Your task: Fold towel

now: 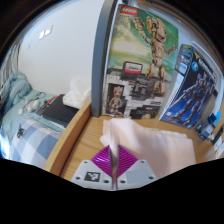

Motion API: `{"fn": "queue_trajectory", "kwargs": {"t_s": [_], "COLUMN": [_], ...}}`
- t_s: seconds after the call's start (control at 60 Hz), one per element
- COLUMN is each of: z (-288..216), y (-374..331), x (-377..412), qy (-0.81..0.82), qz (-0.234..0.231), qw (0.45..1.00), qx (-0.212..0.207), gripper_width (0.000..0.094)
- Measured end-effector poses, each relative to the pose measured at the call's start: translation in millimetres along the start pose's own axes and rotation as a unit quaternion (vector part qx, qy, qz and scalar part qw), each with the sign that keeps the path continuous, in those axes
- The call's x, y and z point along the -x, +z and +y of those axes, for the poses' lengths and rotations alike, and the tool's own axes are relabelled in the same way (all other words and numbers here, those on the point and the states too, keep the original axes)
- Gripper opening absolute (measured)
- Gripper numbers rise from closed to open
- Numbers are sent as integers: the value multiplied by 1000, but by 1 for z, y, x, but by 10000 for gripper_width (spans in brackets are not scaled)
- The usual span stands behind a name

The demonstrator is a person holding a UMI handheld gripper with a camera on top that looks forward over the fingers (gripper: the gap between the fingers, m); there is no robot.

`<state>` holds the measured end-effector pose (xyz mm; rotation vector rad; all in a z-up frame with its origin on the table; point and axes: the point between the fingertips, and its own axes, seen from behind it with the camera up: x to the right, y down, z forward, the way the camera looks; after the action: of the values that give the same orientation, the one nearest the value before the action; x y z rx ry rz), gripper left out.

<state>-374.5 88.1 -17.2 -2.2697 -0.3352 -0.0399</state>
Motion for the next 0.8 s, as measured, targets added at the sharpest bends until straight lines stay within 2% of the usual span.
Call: {"fn": "queue_trajectory", "kwargs": {"t_s": [0.017, 0.183, 0.283, 0.45, 0.617, 0.683, 0.7, 0.717, 0.75, 0.767, 0.8], "z": [-1, -6, -38, -83, -50, -19, -12, -5, 10, 16, 27], "y": [0, -6, -34, -89, -96, -87, -84, -80, -76, -73, -68], "x": [-3, 0, -20, -103, -204, -235, -241, -246, -256, -260, -269], "qy": [-2, 55, 123, 186, 220, 223, 221, 220, 217, 215, 213], "qz": [6, -32, -52, -39, 9, 32, 36, 40, 47, 50, 56], "qw": [1000, 998, 991, 981, 975, 974, 975, 975, 975, 975, 975], "qx": [-2, 17, -2, -42, -30, -7, -2, 3, 14, 18, 25], "gripper_width": [33, 31, 32, 30, 31, 124, 198, 189, 322, 306, 385]}}
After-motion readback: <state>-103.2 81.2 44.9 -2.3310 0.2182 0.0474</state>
